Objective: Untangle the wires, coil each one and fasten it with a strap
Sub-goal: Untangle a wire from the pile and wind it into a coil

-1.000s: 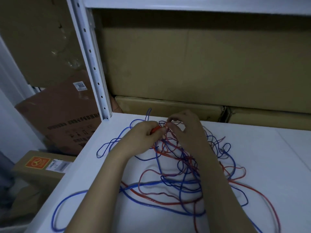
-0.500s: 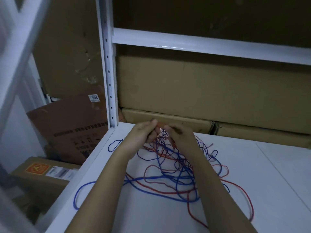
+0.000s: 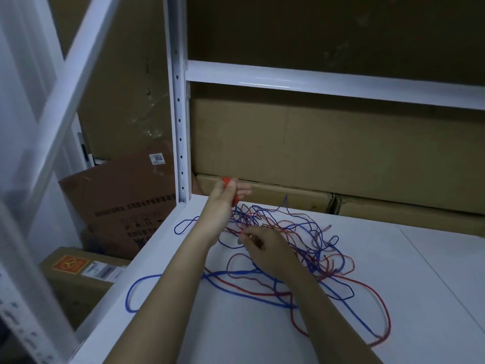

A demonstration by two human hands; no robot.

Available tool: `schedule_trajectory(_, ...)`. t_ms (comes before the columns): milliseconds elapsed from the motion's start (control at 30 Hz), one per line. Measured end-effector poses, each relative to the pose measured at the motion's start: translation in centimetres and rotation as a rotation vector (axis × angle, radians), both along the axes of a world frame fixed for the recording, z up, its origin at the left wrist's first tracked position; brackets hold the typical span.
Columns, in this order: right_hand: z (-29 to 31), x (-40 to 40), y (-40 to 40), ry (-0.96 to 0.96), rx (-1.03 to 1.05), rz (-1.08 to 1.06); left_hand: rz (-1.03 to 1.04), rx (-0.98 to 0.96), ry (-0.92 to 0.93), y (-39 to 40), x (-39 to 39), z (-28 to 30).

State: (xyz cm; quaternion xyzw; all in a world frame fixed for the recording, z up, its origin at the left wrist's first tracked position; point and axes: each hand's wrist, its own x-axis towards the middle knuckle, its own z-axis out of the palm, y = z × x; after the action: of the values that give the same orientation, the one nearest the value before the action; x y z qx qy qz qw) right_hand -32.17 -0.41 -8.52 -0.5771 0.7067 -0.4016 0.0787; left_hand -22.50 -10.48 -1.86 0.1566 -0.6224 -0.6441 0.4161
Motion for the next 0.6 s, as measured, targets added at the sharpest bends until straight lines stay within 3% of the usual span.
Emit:
schedule_trajectory(100, 0.9, 0.4, 1.0, -0.105, -0.122, 0.061, 0.019, -0.239, -0.186, 0.2, 0.2, -0.9)
schedule_trajectory(267, 4.0, 0.1, 1.9, -0.205, -0.394, 0.111, 0.012, -0.428, -0.416, 0.5, 1.1, -2.2)
schedule_trajectory(367, 4.7, -0.4, 1.7, -0.248, -0.437, 0.152, -0.098, -0.437, -0.405, 1.0, 1.6, -2.1)
schedule_trajectory(500, 4.5, -0.3, 0.6, -0.364, -0.424, 0.078, -0.188, -0.325, -0.454, 1.7, 1.9, -1.3)
schedule_trajectory(600, 3.8, -0.2, -0.1, -0.455, -0.43, 0.037, -0.235, -0.228, -0.392, 1.7, 2.4, -1.3)
